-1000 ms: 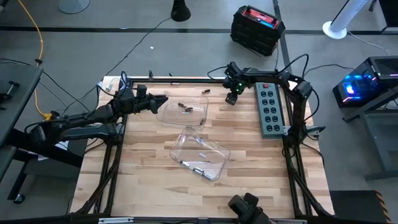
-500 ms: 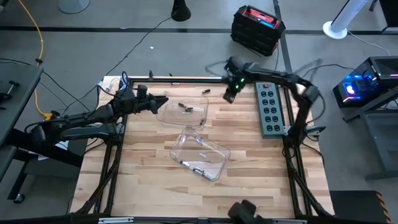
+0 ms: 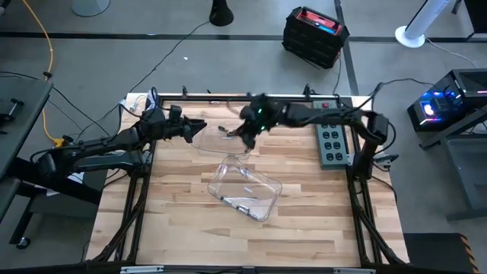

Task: Sort batteries
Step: Put the black battery into the top transparent bin, then adjust the top transparent bin

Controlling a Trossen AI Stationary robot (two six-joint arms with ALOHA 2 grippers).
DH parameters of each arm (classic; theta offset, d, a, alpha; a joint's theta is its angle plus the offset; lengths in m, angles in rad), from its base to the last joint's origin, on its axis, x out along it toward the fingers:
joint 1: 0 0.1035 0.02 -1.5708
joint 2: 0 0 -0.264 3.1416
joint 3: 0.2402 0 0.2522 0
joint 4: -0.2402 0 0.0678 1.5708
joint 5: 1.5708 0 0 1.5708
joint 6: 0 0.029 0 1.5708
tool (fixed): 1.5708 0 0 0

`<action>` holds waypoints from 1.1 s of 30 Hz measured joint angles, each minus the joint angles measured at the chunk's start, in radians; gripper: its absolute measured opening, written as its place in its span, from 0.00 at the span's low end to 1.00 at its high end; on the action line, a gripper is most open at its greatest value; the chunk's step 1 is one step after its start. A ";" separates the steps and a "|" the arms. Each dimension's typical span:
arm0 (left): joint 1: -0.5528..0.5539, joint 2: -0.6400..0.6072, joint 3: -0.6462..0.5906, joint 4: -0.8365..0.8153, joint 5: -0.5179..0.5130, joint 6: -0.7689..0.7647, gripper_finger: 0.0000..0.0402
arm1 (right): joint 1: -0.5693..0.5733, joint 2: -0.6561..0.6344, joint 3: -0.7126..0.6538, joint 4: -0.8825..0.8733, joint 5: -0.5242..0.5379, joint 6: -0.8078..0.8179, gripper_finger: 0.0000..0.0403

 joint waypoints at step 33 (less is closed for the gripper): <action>0.060 0.151 0.173 -0.935 -0.401 -0.072 0.00 | 0.006 0.039 0.000 -0.282 0.184 0.058 0.00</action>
